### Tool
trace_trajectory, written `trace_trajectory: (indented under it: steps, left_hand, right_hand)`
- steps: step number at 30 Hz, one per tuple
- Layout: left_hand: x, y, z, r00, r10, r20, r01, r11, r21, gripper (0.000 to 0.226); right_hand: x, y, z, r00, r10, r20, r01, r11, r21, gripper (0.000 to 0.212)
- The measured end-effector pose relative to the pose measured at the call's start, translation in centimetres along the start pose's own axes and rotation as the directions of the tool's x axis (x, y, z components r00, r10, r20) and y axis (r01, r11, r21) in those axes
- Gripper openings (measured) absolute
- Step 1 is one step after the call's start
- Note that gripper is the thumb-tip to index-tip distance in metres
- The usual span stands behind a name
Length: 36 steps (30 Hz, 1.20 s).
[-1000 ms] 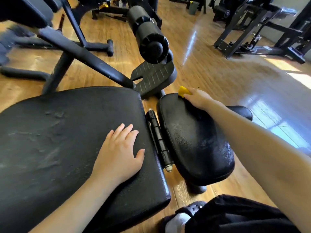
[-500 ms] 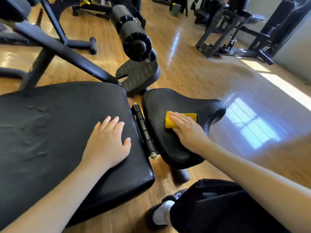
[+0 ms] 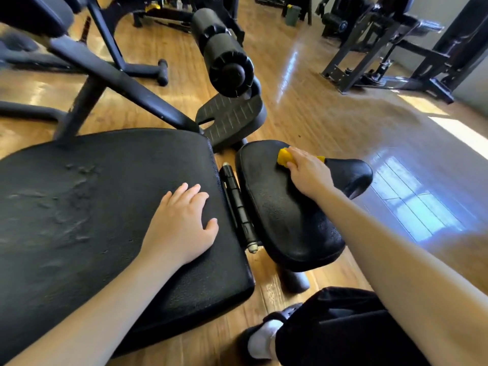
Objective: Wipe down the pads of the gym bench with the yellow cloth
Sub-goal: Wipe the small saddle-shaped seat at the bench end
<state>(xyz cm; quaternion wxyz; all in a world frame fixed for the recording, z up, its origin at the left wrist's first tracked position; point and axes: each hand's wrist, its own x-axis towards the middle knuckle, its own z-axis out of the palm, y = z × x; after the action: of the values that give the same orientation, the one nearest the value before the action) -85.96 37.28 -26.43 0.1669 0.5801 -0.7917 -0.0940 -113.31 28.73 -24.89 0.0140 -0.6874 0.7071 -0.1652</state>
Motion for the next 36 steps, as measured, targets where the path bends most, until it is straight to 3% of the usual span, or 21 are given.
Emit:
trace_trajectory:
  steps: [3, 7, 12, 17, 21, 23, 27, 29, 32, 36]
  left_hand:
    - [0.0, 0.1, -0.1, 1.000, -0.005, 0.003, 0.005, 1.000, -0.007, 0.052]
    - [0.0, 0.1, -0.3, 1.000, -0.013, 0.012, 0.013, 1.000, -0.016, 0.053]
    - [-0.1, -0.2, -0.2, 0.999, -0.007, 0.032, 0.007, 1.000, -0.011, 0.055]
    - [0.0, -0.3, 0.0, 1.000, -0.001, 0.030, 0.002, 1.000, -0.012, 0.055]
    - [-0.1, -0.5, 0.1, 1.000, -0.002, 0.023, 0.002, 1.000, -0.018, 0.055]
    - [0.0, -0.4, 0.1, 1.000, -0.005, 0.015, 0.005, 1.000, -0.025, 0.054]
    - [0.1, -0.1, 0.1, 1.000, -0.001, 0.002, 0.001, 1.000, 0.000, 0.053]
    - [0.0, 0.0, 0.0, 1.000, -0.002, 0.008, 0.002, 1.000, 0.000, 0.054]
    - [-0.1, 0.0, -0.2, 1.000, 0.000, 0.015, 0.000, 1.000, 0.014, 0.055]
    - [-0.2, 0.1, -0.3, 1.000, -0.001, 0.027, 0.000, 1.000, 0.022, 0.056]
  right_hand:
    - [-0.2, -1.0, 0.4, 0.997, 0.071, -0.034, -0.071, 0.997, 0.016, 0.040]
    - [-3.0, -2.1, 0.6, 0.999, 0.023, 0.034, -0.024, 0.999, 0.030, 0.043]
    - [-10.1, -2.4, -0.8, 0.981, -0.152, 0.119, 0.139, 0.984, 0.108, 0.043]
    - [-13.3, 0.2, -2.0, 0.912, -0.362, 0.194, 0.335, 0.929, 0.158, 0.045]
    - [-7.3, 4.2, -3.4, 0.987, -0.138, 0.084, 0.125, 0.982, 0.140, 0.037]
    - [-4.7, 6.0, -3.9, 0.996, -0.091, 0.007, 0.089, 0.987, 0.134, 0.026]
    - [-2.5, 5.8, -2.8, 0.970, 0.169, -0.172, -0.140, 0.975, 0.170, 0.031]
    - [-2.9, 5.0, -2.2, 0.949, 0.251, -0.189, -0.221, 0.961, 0.167, 0.035]
    - [-4.7, 3.4, -1.9, 0.959, 0.264, -0.106, -0.246, 0.956, 0.158, 0.040]
    - [-9.8, 0.7, -1.5, 0.989, 0.148, -0.026, -0.142, 0.976, 0.165, 0.041]
